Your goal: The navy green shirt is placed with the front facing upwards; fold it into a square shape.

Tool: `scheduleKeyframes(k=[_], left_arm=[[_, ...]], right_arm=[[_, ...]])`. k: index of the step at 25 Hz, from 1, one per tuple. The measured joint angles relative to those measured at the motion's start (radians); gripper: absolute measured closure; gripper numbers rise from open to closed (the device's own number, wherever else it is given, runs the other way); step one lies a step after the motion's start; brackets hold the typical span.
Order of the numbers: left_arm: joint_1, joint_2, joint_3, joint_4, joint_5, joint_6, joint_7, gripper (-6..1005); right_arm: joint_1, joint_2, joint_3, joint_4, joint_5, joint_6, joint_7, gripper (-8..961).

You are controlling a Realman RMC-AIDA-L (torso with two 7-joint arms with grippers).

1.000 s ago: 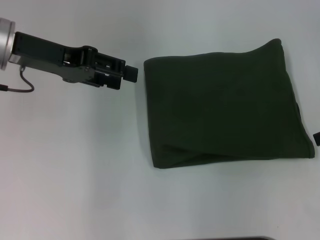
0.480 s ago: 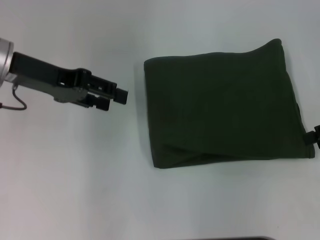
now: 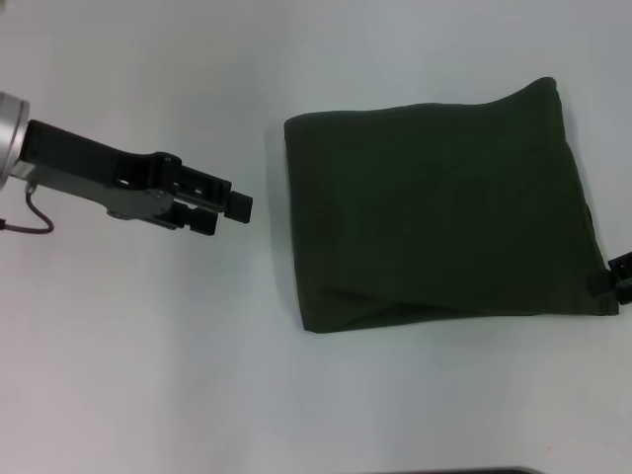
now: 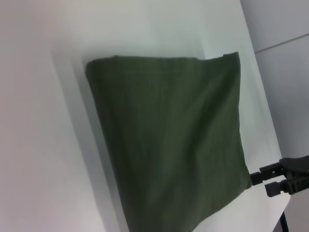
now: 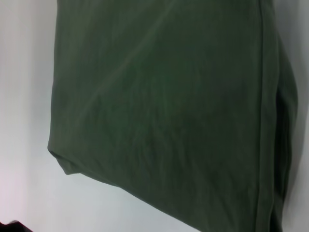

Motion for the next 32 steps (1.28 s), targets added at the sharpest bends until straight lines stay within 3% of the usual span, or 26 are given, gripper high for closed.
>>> scheduleKeyframes(k=[6,14,32], left_arm=[[0.027,-0.02,0.042,-0.006,0.002,0.0,0.023,335],[0.065,-0.094,0.093,-0.017,0.002,-0.048,0.102,335],[0.067,-0.103,0.097,-0.013,0.003,-0.056,0.093,336]], right_arm=[[-0.005,-0.005,-0.001,0.0,-0.002,0.003,0.0,325],[-0.004,-0.008,0.005,0.0,-0.019,0.014,0.0,339],[0.004,0.013,0.012,0.0,-0.018,0.037,-0.001,370]])
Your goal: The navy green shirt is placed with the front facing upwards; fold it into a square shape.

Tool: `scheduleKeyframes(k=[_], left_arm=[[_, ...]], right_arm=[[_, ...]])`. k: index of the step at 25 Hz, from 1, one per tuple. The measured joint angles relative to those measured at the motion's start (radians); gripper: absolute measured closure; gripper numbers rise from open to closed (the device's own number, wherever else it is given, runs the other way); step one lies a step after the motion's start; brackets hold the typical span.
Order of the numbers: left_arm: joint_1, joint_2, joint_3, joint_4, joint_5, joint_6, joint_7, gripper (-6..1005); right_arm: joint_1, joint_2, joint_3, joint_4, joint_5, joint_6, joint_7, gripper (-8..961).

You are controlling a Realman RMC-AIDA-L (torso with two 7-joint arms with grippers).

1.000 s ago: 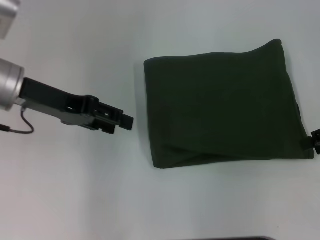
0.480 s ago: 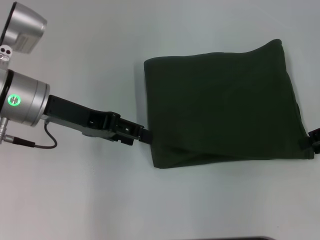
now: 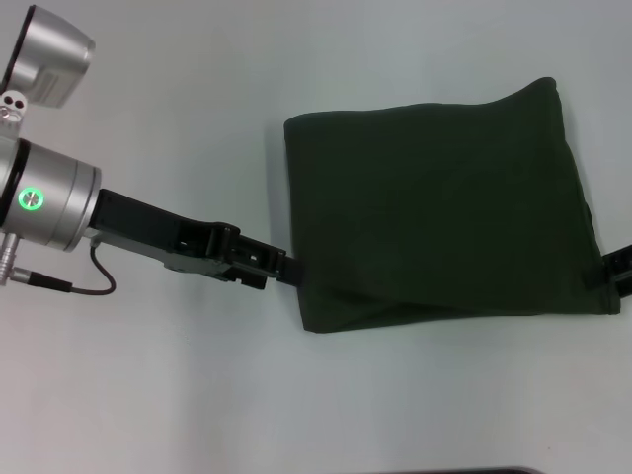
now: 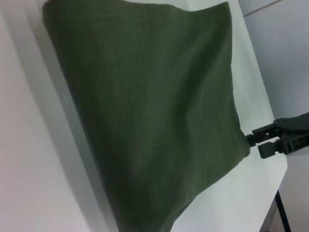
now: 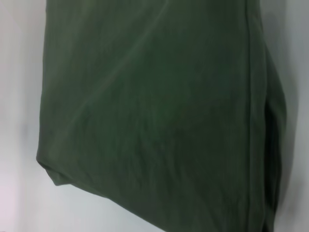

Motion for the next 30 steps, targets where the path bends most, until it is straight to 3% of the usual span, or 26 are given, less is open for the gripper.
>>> scheduleKeyframes(k=[8,14,22,30], left_arm=[[-0.002,-0.001,0.0,0.001,0.0,0.001,0.0,335],[-0.005,-0.003,0.004,0.001,0.0,0.003,0.0,335],[-0.004,-0.003,0.004,0.006,0.0,0.001,0.001,336],[-0.004,0.0,0.004,0.013,0.0,0.0,-0.001,336]], right_arm=[[0.011,0.01,0.002,0.037,-0.002,0.016,0.007,384],[0.007,0.001,0.004,0.029,-0.003,0.021,0.025,634],[0.008,-0.016,0.022,0.026,0.0,-0.005,0.032,867],[0.015,-0.017,0.04,0.026,0.002,-0.03,0.027,941]])
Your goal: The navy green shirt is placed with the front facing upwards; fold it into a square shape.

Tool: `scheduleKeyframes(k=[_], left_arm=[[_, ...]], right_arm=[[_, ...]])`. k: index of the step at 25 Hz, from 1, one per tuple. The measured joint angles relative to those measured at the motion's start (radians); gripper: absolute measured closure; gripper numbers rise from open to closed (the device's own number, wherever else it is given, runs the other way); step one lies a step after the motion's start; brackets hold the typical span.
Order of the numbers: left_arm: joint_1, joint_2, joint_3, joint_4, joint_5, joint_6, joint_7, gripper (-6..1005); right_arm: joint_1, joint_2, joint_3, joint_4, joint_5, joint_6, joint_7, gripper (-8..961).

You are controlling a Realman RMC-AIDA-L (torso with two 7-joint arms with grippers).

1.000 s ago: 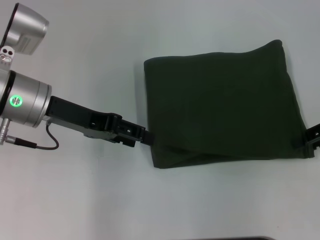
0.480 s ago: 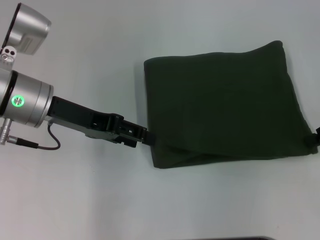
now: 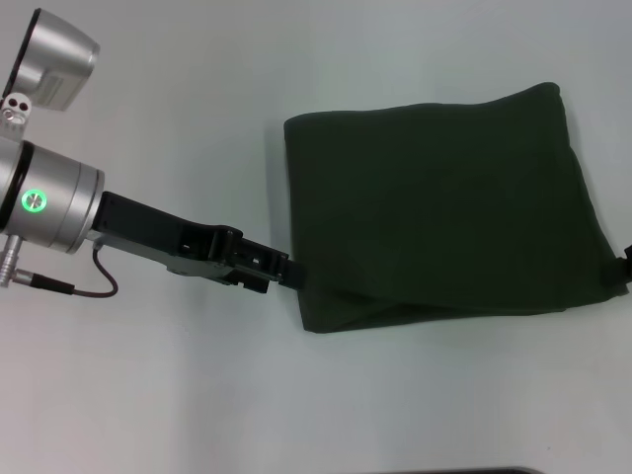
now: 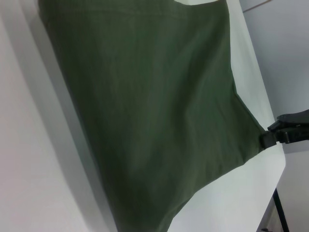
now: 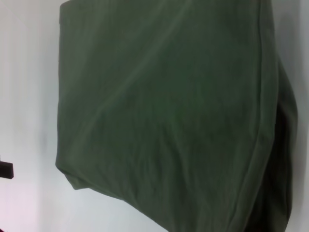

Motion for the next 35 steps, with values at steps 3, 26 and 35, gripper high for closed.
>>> scheduleKeyframes(k=[3,26,35], left_arm=[[-0.001,0.0,0.0,0.0,0.0,0.0,-0.001,335],[-0.008,0.001,0.0,0.003,0.0,-0.002,-0.009,336],[-0.004,0.001,0.0,0.003,0.0,-0.002,-0.009,335]], right_arm=[[-0.001,-0.007,0.0,-0.002,0.0,-0.006,0.002,940],[-0.011,-0.025,0.003,0.024,-0.035,0.015,0.011,941],[-0.014,-0.034,0.012,0.038,-0.036,0.013,0.037,899]])
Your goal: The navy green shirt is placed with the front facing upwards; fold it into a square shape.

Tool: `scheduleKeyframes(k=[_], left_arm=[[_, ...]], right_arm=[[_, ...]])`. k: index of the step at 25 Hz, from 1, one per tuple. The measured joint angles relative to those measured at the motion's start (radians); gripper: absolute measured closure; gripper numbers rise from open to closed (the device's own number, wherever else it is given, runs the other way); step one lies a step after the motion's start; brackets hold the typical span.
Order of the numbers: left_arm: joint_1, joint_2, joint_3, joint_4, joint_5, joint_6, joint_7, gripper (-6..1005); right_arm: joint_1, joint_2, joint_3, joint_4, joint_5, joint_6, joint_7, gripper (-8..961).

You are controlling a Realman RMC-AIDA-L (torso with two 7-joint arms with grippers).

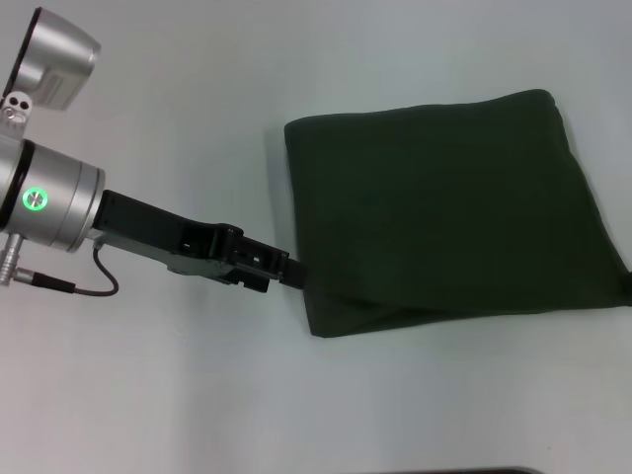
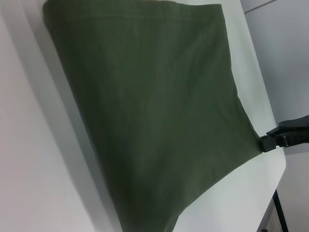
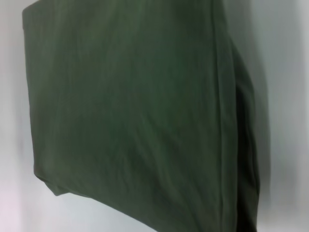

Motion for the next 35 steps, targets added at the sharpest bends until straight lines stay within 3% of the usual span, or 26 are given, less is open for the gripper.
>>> scheduleKeyframes(k=[6,11,17,22,26,29,33,35], left_arm=[[0.004,0.003,0.0,0.0,0.0,0.0,0.0,335],[-0.004,0.004,0.0,-0.003,0.0,0.006,-0.004,335],[-0.027,0.011,-0.008,-0.011,-0.005,0.015,-0.023,335],[-0.061,0.018,-0.012,-0.011,-0.008,0.012,-0.04,336],[-0.09,0.025,-0.017,-0.011,-0.008,0.003,-0.049,336],[-0.108,0.031,-0.028,-0.009,-0.006,-0.024,-0.063,336],[-0.117,0.037,-0.034,-0.002,-0.003,-0.137,-0.089,336],[-0.114,0.034,-0.035,-0.001,-0.003,-0.213,-0.092,336]], right_arm=[[-0.006,-0.008,-0.001,-0.011,0.0,-0.009,0.013,788],[-0.006,-0.035,0.068,-0.099,0.02,-0.045,0.029,670],[0.021,-0.055,0.156,-0.213,0.222,-0.097,0.033,508],[0.024,-0.044,0.161,-0.185,0.452,-0.048,-0.031,513],[0.008,-0.043,0.17,-0.133,0.612,0.004,-0.066,410],[-0.003,-0.044,0.176,-0.109,0.643,0.03,-0.071,305],[-0.018,-0.036,0.196,-0.083,0.648,0.039,-0.078,148],[-0.028,-0.025,0.195,-0.079,0.65,0.039,-0.092,133]])
